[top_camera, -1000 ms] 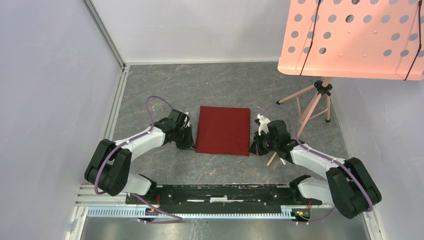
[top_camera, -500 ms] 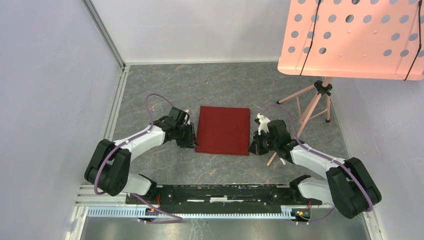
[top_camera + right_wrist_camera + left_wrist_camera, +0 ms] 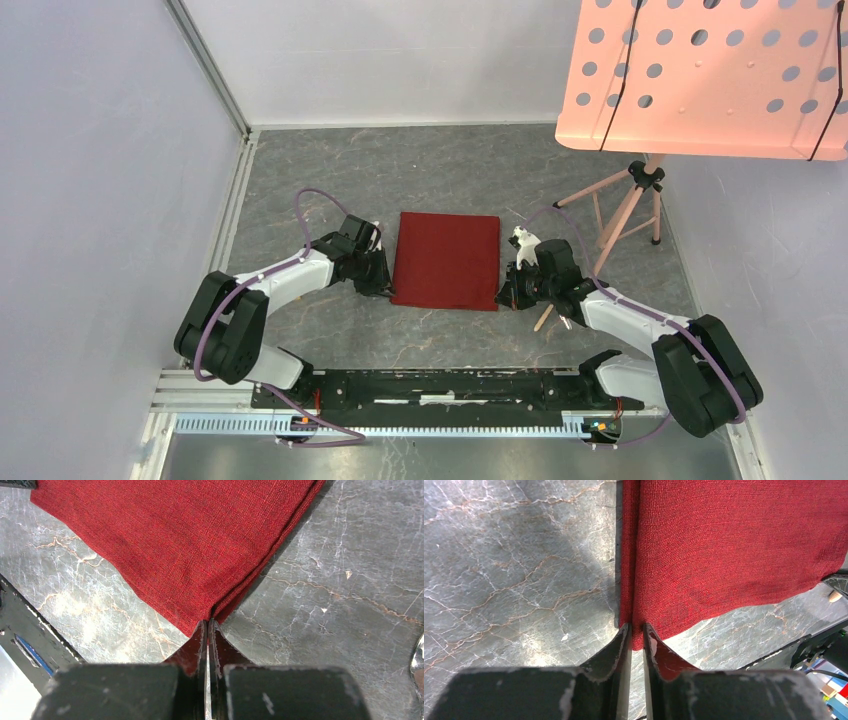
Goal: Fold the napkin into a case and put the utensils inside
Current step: Smooth out the square-folded napkin at the center of the board.
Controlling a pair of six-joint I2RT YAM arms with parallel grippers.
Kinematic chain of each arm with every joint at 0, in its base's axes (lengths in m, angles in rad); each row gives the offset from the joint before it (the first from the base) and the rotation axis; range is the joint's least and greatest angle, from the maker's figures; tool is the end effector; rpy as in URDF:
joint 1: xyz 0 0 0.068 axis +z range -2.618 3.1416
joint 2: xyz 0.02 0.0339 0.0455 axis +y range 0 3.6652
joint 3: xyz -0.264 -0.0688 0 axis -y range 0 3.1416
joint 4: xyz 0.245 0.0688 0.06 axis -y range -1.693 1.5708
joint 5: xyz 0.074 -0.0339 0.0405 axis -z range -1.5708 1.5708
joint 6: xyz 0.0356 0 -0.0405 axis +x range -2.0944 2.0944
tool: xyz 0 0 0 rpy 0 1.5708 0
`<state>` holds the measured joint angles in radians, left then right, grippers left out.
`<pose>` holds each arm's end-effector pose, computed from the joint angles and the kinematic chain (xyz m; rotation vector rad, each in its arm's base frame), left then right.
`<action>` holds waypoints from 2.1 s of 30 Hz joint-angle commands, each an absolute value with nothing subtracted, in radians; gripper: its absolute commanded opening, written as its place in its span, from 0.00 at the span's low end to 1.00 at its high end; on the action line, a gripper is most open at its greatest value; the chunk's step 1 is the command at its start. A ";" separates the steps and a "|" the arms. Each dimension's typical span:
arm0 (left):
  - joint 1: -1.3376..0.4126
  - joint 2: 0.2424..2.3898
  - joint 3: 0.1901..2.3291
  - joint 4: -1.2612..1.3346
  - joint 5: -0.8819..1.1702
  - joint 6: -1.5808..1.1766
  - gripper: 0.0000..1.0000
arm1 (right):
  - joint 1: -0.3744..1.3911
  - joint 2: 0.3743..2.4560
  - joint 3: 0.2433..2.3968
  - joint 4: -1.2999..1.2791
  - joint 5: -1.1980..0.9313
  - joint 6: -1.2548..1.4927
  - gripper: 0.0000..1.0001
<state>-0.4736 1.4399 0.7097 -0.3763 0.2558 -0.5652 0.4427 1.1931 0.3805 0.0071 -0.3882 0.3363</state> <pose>0.2243 -0.1251 0.1596 -0.0431 2.7952 -0.6398 0.1829 0.1016 0.1451 -0.3241 2.4380 0.8206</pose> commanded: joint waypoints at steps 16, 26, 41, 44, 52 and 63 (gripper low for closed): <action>-0.474 1.376 0.726 -0.341 0.242 -0.537 0.02 | 0.439 1.195 0.406 0.055 -0.395 0.339 0.00; -0.474 1.402 0.741 -0.350 0.226 -0.520 0.02 | 0.439 1.215 0.427 0.054 -0.385 0.332 0.00; -0.474 1.382 0.758 -0.360 0.210 -0.517 0.02 | 0.439 1.203 0.462 0.026 -0.367 0.321 0.00; -0.475 1.383 0.761 -0.361 0.204 -0.513 0.02 | 0.440 1.216 0.463 0.032 -0.364 0.320 0.00; -0.474 1.436 0.730 -0.336 0.210 -0.512 0.02 | 0.439 1.229 0.448 0.035 -0.345 0.309 0.00; -0.474 1.348 0.785 -0.465 0.154 -0.492 0.35 | 0.440 1.169 0.468 -0.061 -0.385 0.278 0.29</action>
<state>-0.4736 1.4315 0.7326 -0.4141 0.1833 -0.5484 0.4427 1.2236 0.4282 -0.0147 -0.3763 0.3099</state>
